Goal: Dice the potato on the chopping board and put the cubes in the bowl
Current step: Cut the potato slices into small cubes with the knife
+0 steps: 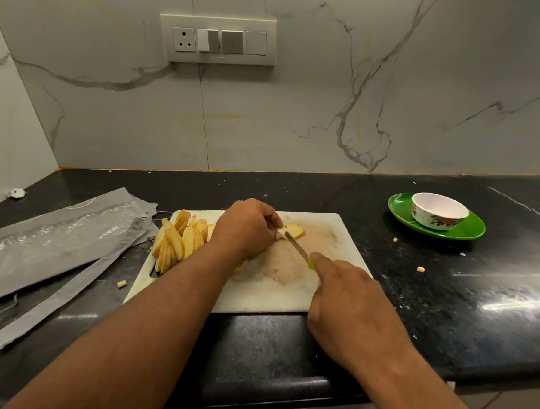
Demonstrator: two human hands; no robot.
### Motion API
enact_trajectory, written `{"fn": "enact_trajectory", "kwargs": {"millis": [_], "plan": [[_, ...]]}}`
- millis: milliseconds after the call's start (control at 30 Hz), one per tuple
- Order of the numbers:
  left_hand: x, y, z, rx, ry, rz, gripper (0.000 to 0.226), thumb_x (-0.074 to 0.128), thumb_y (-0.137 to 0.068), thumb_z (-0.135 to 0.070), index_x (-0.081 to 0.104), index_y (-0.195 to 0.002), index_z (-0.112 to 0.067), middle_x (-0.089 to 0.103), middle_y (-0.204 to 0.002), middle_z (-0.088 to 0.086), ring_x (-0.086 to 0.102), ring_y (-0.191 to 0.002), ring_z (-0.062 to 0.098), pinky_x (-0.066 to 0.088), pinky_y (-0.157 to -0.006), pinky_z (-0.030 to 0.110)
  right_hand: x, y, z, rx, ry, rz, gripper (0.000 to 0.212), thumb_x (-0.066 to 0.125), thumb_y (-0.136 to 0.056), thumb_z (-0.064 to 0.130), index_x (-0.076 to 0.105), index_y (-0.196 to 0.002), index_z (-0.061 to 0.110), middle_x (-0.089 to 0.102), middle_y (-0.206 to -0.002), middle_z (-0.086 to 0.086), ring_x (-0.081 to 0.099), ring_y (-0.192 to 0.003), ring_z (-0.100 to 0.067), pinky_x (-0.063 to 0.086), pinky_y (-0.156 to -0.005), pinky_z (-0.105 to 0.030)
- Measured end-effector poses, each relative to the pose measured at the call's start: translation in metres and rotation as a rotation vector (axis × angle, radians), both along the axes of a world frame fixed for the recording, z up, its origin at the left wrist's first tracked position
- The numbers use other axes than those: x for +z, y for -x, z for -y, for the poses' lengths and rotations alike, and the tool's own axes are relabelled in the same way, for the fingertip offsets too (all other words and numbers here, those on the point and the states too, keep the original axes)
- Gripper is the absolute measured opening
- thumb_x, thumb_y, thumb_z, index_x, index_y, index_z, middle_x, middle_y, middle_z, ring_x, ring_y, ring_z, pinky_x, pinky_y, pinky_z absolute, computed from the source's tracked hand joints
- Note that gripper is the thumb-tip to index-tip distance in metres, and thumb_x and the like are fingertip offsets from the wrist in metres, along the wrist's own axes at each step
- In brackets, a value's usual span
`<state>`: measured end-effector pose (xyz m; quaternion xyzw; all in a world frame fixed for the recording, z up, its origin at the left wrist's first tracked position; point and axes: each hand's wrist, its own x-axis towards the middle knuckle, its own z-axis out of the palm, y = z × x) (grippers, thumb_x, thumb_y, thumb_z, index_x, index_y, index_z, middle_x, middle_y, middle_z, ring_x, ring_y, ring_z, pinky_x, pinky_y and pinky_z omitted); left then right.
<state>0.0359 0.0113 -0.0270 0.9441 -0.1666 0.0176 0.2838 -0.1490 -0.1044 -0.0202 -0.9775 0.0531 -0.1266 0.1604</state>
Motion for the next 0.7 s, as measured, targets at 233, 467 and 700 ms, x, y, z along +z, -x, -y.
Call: {"fn": "enact_trajectory", "kwargs": {"millis": [233,467,700], "plan": [[-0.003,0.002,-0.001,0.024,0.067,0.001,0.051,0.083,-0.088,-0.028,0.048,-0.125,-0.035,0.076,-0.098,-0.011,0.068,-0.094,0.011,0.050,-0.082,0.027,-0.006,-0.038,-0.006,-0.027,-0.003,-0.028,0.049,0.039,-0.090,0.014,0.043,-0.138,0.026,0.057,-0.119,-0.003,0.054,-0.105,-0.025,0.041,-0.084,-0.033],[-0.005,-0.002,-0.001,0.020,0.062,-0.005,0.053,0.083,-0.088,-0.030,0.049,-0.129,-0.034,0.076,-0.097,-0.013,0.068,-0.094,0.010,0.050,-0.081,0.026,-0.006,-0.028,-0.008,-0.007,-0.004,-0.091,0.052,0.041,-0.093,0.014,0.038,-0.143,0.026,0.054,-0.127,-0.001,0.052,-0.112,-0.022,0.041,-0.091,-0.032],[-0.002,0.000,-0.002,-0.021,0.023,0.008,0.045,0.080,-0.090,-0.029,0.057,-0.128,-0.032,0.076,-0.100,-0.013,0.066,-0.097,0.008,0.051,-0.087,0.029,0.007,0.005,0.002,-0.037,-0.021,-0.082,0.055,0.041,-0.093,0.018,0.040,-0.147,0.029,0.058,-0.133,0.001,0.053,-0.118,-0.019,0.043,-0.100,-0.032]]}}
